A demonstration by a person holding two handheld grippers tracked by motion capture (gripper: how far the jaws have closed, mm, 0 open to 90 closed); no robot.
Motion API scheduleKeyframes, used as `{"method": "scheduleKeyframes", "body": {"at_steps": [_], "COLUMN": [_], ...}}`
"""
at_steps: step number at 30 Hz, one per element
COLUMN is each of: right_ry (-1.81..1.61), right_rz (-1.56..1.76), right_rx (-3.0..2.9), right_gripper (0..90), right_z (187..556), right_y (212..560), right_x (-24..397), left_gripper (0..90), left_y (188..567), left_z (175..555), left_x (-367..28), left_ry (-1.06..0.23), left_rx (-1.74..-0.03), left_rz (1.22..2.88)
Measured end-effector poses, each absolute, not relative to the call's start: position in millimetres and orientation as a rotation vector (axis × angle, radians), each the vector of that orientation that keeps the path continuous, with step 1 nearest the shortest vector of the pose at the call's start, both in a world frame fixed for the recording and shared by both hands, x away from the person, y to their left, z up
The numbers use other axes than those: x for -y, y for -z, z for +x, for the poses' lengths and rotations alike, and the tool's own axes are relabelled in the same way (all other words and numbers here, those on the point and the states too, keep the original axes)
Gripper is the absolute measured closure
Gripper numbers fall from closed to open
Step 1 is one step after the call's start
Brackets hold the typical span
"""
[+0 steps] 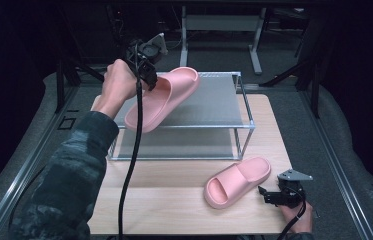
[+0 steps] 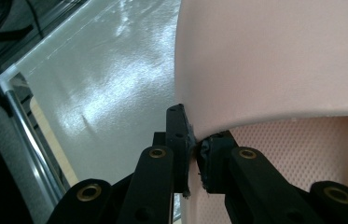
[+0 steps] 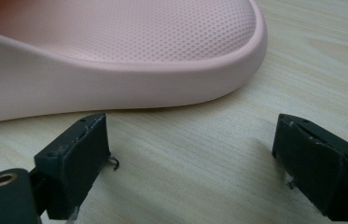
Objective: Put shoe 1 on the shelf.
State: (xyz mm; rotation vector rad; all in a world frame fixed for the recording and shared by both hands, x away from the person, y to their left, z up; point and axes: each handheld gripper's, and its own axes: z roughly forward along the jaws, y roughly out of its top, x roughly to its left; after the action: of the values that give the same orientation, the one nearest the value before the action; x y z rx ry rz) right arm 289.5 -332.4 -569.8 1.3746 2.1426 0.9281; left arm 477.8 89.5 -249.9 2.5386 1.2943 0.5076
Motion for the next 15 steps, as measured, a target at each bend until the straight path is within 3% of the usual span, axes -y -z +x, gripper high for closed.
{"method": "scheduleKeyframes", "body": {"at_steps": [15], "right_ry": [-0.922], "right_rz": [1.376], "right_rx": [-2.147], "right_gripper": [10.5], "right_z": [290], "right_y": [569], "right_x": [333], "left_gripper": [83.7], "left_y": [267], "left_z": [510], "left_x": [-90], "left_ry": [-0.492], "left_rx": [-1.669], "left_rz": [2.358]}}
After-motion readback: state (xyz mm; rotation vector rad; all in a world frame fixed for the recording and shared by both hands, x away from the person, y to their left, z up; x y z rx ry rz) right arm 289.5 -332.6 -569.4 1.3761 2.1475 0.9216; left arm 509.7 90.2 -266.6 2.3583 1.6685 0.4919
